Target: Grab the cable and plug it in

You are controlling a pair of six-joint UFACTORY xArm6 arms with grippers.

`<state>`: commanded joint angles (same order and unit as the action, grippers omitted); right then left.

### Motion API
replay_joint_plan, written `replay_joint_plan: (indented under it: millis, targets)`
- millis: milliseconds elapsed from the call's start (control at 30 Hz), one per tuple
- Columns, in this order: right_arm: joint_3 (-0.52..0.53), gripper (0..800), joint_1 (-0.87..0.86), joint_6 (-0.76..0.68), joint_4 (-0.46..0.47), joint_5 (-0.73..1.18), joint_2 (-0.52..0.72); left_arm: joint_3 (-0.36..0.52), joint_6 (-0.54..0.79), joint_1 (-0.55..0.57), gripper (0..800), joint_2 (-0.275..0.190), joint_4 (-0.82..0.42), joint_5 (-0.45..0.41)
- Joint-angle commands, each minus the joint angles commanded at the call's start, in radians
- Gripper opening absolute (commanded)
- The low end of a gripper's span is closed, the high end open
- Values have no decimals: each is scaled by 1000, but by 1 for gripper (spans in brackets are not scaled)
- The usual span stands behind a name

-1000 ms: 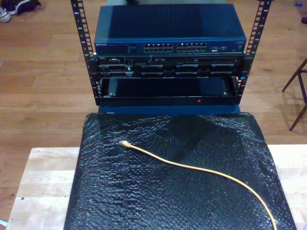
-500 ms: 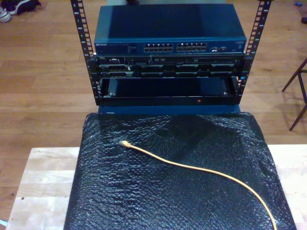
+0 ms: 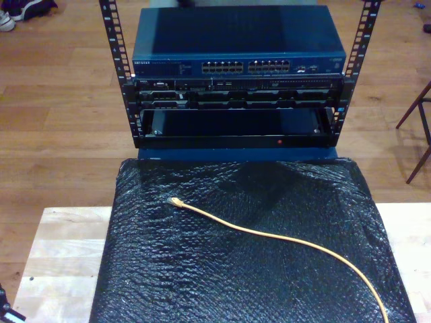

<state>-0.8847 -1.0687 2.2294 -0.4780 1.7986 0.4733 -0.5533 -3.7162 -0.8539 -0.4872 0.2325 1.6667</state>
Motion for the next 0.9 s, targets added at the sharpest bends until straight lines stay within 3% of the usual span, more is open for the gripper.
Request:
replay_joint_plan:
  millis: [333,900]
  targets:
    - [-40,794,92,-81,-71,26,-2,0,-98,92,800,43,35,-21]
    - [-140,794,319,-307,-222,3,-23,2,-279,270,800,40,57,-75]
